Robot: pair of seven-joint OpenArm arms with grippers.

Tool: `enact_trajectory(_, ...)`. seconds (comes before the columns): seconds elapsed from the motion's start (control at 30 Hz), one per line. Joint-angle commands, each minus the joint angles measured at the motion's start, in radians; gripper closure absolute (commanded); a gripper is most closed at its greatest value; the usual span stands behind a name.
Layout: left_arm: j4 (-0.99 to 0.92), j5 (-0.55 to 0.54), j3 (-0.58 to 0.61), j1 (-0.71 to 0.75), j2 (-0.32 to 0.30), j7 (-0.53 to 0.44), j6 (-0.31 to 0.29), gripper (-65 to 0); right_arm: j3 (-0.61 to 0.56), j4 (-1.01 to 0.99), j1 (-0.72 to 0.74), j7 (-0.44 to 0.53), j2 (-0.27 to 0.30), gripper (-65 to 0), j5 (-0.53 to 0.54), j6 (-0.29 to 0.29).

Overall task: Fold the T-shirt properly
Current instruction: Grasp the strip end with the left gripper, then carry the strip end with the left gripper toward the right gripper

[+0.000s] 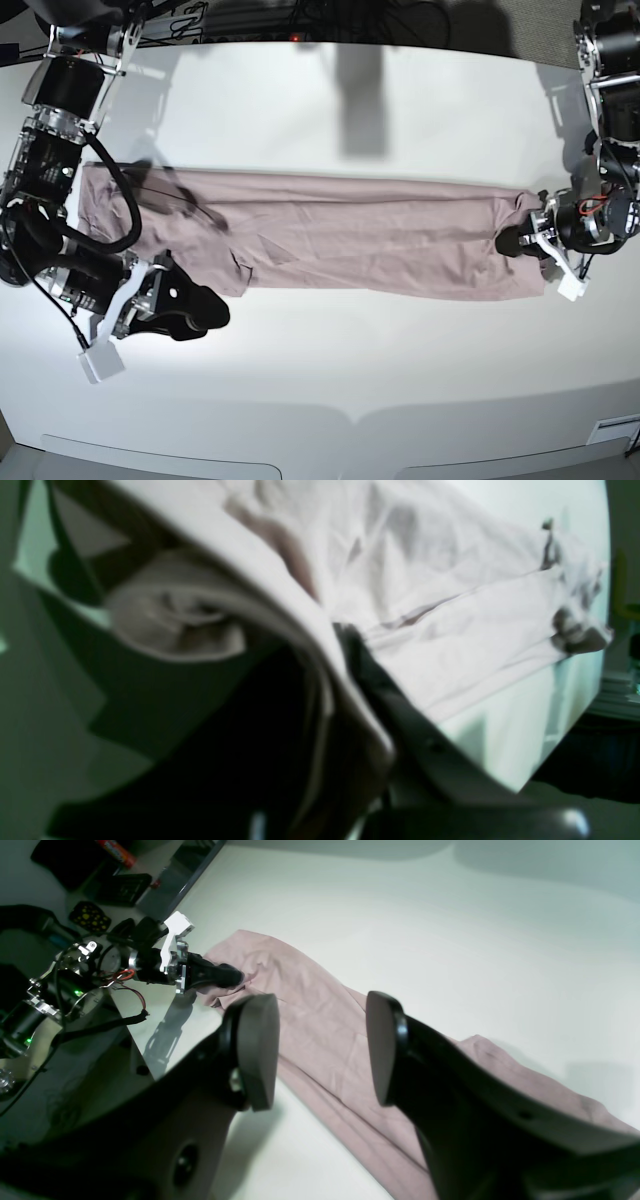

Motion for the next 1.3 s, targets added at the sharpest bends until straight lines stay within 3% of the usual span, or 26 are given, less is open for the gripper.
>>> enact_trajectory(0.0, 0.013, -0.038, -0.002, -0.024, -0.014, -0.027, -0.009, 0.0, 0.003, 0.018, 0.021, 0.014, 0.014, -29.1, 0.031, 0.004)
enact_trajectory(0.2, 0.016, -0.043, -0.002, -0.029, -0.014, -0.041, -0.009, 0.0, 0.003, 0.018, 0.021, 0.006, 0.014, -29.1, 0.031, 0.004)
enact_trajectory(0.4, 0.094, -0.071, -0.002, -0.039, -0.013, 0.028, -0.009, 0.0, 0.003, 0.018, 0.022, 0.008, 0.014, -29.1, 0.017, 0.004)
enact_trajectory(0.57, 0.219, -0.046, -0.002, -0.037, 0.01, 0.094, 0.064, 0.0, 0.003, 0.018, 0.022, 0.151, 0.014, -29.1, -0.215, 0.004)
enact_trajectory(0.7, 0.27, -0.023, -0.002, -0.034, 0.069, 0.154, 0.104, 0.0, 0.003, 0.018, 0.022, 0.217, 0.014, -29.1, -0.35, 0.004)
enact_trajectory(1.03, 0.377, 0.029, -0.002, -0.021, 0.221, 0.229, 0.153, 0.0, 0.003, 0.018, 0.022, 0.217, 0.014, -29.1, -0.356, 0.004)
enact_trajectory(1.27, 0.509, 0.074, -0.001, -0.021, 0.334, 0.227, 0.181, 0.0, 0.003, 0.018, 0.022, 0.216, 0.014, -29.1, -0.356, 0.004)
